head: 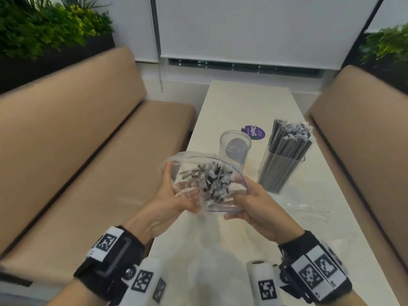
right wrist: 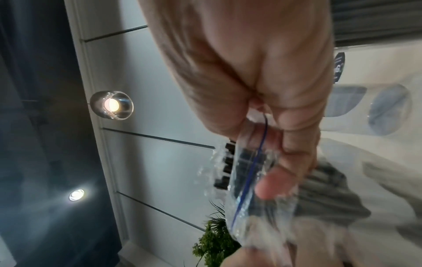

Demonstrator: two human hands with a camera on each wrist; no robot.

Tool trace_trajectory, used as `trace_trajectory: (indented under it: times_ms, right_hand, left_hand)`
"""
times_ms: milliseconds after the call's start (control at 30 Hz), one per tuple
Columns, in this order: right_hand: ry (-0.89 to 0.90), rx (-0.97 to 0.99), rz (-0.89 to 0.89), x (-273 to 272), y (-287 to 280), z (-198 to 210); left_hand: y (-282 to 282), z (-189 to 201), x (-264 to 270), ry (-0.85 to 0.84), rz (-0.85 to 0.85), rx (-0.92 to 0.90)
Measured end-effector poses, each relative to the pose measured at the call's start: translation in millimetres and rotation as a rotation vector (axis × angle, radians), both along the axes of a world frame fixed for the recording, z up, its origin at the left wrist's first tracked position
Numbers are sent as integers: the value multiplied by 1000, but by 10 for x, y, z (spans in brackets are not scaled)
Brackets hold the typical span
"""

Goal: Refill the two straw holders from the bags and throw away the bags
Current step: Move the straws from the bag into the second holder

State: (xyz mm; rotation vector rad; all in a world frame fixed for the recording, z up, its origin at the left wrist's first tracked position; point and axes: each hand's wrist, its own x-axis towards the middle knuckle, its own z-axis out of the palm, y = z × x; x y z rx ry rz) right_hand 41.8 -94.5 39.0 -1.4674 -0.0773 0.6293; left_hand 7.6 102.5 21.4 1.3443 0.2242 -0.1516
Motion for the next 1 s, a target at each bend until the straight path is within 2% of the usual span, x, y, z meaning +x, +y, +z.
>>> trace_trajectory:
  times_ms: [100, 267, 333, 433, 500, 567, 633, 733, 767, 800, 833, 933, 1000]
  right_hand:
    - [35, -11, -107, 70, -29, 24]
    - [122, -107, -26, 143, 40, -111]
    - [134, -80, -14, 137, 70, -146]
    - [138, -27, -15, 156, 105, -192]
    - [113, -19, -94, 196, 113, -210]
    - [39, -12, -188, 224, 92, -208]
    - [-152, -120, -221, 187, 42, -187]
    - [-816, -536, -235, 18, 0, -185]
    - [-1003, -592, -217, -27, 25, -203]
    - [-1082, -605, -179, -68, 63, -218]
    - [-1055, -591, -147, -107, 103, -216]
    - [-633, -496, -129, -137, 235, -172]
    - [-484, -495, -145, -88, 354, -170]
  left_hand:
    - [47, -47, 2, -59, -32, 90]
    - [84, -186, -58, -93, -99, 582]
    - [82, -219, -86, -100, -95, 548]
    - [59, -282, -91, -175, -99, 323]
    - [67, -370, -74, -229, -19, 252]
    - [109, -464, -57, -220, 86, 269]
    - [159, -535, -44, -207, 147, 331]
    - [194, -578, -85, -202, 228, 326]
    - [186, -573, -101, -203, 223, 341]
    - [163, -581, -112, -222, 221, 351]
    - [143, -585, -123, -237, 227, 333]
    - [81, -584, -145, -305, 313, 216]
    - [88, -571, -155, -377, 343, 174]
